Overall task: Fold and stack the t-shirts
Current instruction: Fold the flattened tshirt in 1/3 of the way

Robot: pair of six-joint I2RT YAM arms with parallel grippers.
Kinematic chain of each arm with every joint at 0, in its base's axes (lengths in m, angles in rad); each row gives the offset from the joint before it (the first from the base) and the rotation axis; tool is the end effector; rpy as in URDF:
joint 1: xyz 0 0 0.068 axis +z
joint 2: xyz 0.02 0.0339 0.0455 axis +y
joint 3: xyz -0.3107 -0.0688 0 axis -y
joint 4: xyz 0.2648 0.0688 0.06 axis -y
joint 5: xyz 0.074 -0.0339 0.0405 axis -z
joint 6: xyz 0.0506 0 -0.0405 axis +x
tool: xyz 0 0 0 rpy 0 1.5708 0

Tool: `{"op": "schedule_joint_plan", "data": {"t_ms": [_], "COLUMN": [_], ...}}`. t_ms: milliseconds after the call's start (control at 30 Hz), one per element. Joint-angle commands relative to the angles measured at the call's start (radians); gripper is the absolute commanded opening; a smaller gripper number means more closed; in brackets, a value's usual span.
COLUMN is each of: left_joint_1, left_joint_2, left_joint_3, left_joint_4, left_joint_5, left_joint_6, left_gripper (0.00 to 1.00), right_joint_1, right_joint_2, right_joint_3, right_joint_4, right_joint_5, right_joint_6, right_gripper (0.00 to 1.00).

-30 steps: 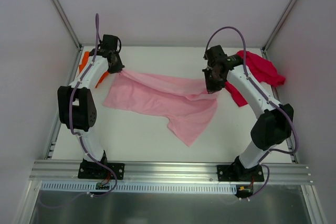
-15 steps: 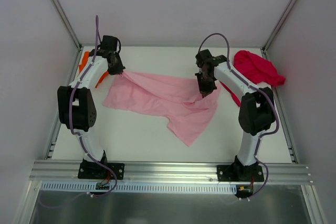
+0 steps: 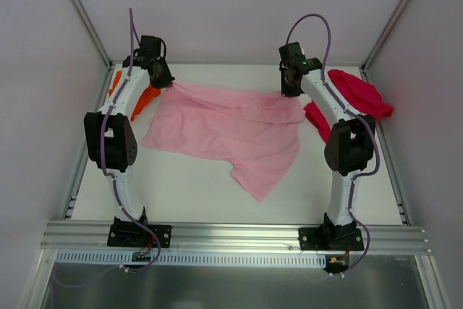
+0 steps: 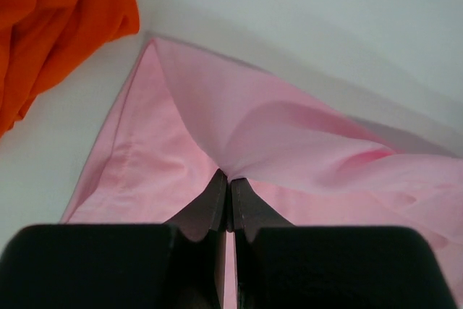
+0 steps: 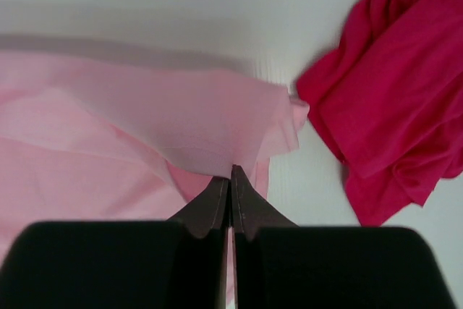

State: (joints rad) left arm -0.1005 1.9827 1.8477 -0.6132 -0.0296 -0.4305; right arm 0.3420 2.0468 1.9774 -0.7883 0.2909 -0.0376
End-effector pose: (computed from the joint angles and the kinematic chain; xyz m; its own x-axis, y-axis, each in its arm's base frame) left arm 0.5038 -0.0493 0.3373 -0.6480 -0.3539 -0.6744 -0.2110 0.9342 -0.2876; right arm 0.4861 0.1576 0.3385 -0.7066 -0.2898 -0.6456 -0.1712 0.9552 -0.2414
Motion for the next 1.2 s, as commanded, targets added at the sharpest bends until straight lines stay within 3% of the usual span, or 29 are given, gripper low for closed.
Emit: {"op": "schedule_joint_plan", "data": {"t_ms": [0, 267, 400, 600, 867, 1167], "left_joint_1": [0.024, 0.025, 0.027, 0.067, 0.094, 0.094], "left_joint_2": [-0.065, -0.134, -0.133, -0.154, -0.131, -0.122], "left_joint_3": [-0.089, -0.221, -0.214, -0.238, -0.254, -0.286], "left_joint_4": [0.013, 0.038, 0.013, -0.008, -0.051, -0.062], "left_joint_5": [0.01, 0.013, -0.012, -0.055, -0.061, -0.036], "left_joint_6": [0.006, 0.015, 0.03, 0.015, -0.022, -0.027], "left_gripper": [0.0, 0.0, 0.0, 0.0, 0.0, 0.0], "right_joint_1": [0.011, 0.014, 0.014, -0.015, -0.044, -0.046], "right_joint_2": [-0.07, -0.18, -0.188, -0.234, -0.234, -0.257], "right_joint_3": [-0.121, -0.273, -0.29, -0.371, -0.403, -0.469], "right_joint_4": [0.089, 0.044, -0.025, -0.12, -0.184, -0.177], "right_joint_5": [0.036, -0.059, -0.059, 0.063, 0.074, -0.093], "right_joint_6": [0.002, -0.048, -0.051, 0.002, 0.024, -0.013], "right_gripper": [0.01, 0.01, 0.01, 0.01, 0.01, 0.01]}}
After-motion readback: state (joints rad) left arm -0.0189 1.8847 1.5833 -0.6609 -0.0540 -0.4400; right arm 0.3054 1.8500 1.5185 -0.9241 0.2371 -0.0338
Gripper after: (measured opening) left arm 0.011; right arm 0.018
